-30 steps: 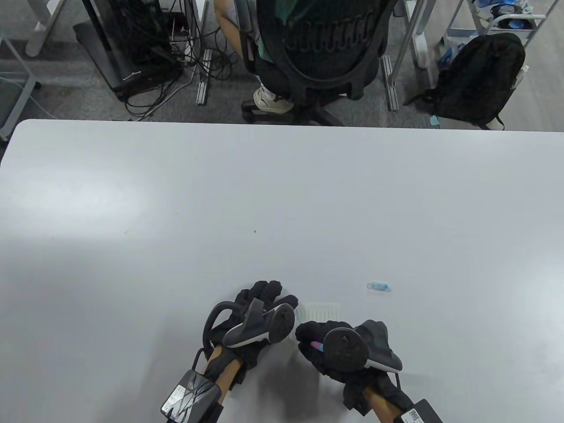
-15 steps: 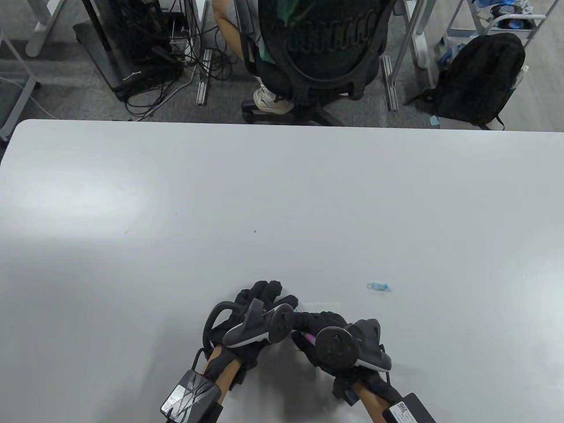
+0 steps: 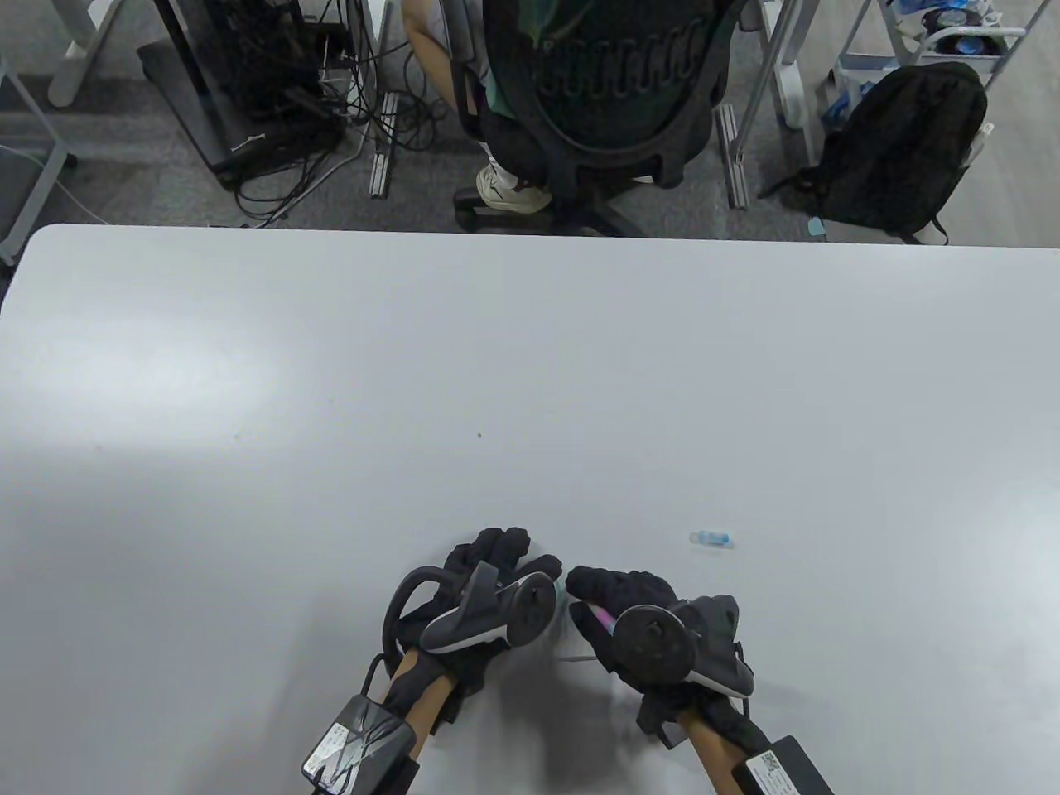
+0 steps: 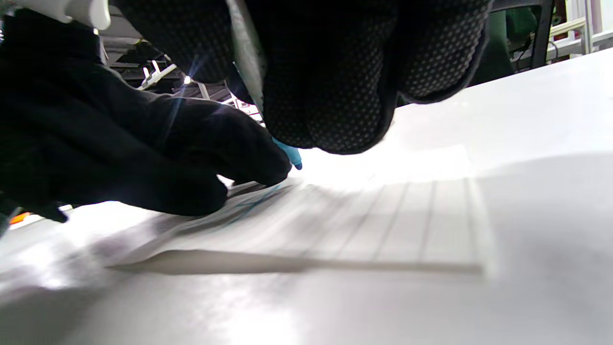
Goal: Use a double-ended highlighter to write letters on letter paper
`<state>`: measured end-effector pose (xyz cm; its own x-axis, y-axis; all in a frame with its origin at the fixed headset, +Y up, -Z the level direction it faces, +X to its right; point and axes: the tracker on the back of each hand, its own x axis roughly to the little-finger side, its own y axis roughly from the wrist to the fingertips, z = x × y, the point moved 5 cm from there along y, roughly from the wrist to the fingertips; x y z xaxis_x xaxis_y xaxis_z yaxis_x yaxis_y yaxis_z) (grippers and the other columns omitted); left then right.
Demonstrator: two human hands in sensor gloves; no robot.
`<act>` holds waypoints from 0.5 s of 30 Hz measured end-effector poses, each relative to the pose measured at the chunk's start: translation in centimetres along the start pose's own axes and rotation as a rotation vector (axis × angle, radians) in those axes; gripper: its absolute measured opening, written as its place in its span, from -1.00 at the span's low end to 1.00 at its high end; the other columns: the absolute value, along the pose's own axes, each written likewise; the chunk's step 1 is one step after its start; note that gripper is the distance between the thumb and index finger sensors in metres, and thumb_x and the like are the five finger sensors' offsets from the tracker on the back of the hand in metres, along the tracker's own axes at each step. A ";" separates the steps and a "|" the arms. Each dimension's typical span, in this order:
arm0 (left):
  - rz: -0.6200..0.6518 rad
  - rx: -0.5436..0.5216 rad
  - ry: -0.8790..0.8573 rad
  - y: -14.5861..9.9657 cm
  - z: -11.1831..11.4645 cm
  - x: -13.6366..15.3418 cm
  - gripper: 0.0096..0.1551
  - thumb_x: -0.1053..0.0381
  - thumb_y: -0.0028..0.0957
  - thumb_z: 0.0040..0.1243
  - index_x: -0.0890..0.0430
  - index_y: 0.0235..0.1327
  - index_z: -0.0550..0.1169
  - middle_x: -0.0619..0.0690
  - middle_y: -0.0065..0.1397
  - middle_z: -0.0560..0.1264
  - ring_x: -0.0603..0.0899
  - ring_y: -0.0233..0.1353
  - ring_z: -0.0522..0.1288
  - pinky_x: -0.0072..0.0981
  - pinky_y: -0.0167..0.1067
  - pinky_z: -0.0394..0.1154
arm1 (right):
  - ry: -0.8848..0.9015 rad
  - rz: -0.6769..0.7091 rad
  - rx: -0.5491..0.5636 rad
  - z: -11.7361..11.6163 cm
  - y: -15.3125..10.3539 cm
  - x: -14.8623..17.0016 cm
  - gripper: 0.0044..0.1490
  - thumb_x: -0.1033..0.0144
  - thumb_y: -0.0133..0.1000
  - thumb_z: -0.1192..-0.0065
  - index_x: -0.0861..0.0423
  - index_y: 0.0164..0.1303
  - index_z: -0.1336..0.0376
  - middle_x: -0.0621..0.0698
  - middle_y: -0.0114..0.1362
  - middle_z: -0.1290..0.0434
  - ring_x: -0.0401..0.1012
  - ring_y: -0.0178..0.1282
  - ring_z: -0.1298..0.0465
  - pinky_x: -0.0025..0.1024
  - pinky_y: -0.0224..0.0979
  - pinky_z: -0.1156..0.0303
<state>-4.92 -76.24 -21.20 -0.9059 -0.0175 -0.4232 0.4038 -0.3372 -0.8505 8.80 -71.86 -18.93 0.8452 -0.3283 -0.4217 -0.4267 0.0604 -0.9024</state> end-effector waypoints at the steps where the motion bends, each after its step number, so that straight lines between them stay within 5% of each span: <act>1: 0.002 0.001 -0.002 0.0 0.0 0.0 -0.36 -0.16 0.30 -0.05 -0.34 0.63 0.08 0.09 0.80 -0.03 0.29 0.76 0.04 0.26 0.64 0.16 | 0.000 -0.003 -0.007 -0.1 0.1 0.1 -0.40 0.07 0.20 -0.11 0.11 0.39 -0.29 0.22 0.23 -0.58 0.05 0.13 -0.62 0.20 0.39 -0.41; 11: 0.008 0.010 -0.012 0.0 0.1 -0.2 -0.40 -0.13 0.32 -0.06 -0.38 0.60 0.12 0.11 0.80 -0.04 0.31 0.75 0.02 0.28 0.63 0.14 | 0.003 0.010 -0.036 -0.4 0.3 0.2 -0.40 0.08 0.20 -0.12 0.13 0.37 -0.31 0.23 0.21 -0.59 0.05 0.11 -0.63 0.20 0.38 -0.43; 15: 0.006 0.009 -0.012 0.1 0.1 -0.2 -0.41 -0.13 0.32 -0.06 -0.38 0.60 0.13 0.11 0.80 -0.04 0.31 0.75 0.02 0.28 0.63 0.14 | 0.081 0.046 -0.139 -0.4 -0.3 -0.2 -0.41 0.08 0.19 -0.12 0.15 0.33 -0.34 0.23 0.16 -0.61 0.05 0.07 -0.64 0.20 0.37 -0.44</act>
<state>-4.74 -76.36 -21.13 -0.9047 -0.0306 -0.4250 0.4086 -0.3452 -0.8449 8.58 -72.19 -18.57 0.7975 -0.4037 -0.4484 -0.5094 -0.0520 -0.8590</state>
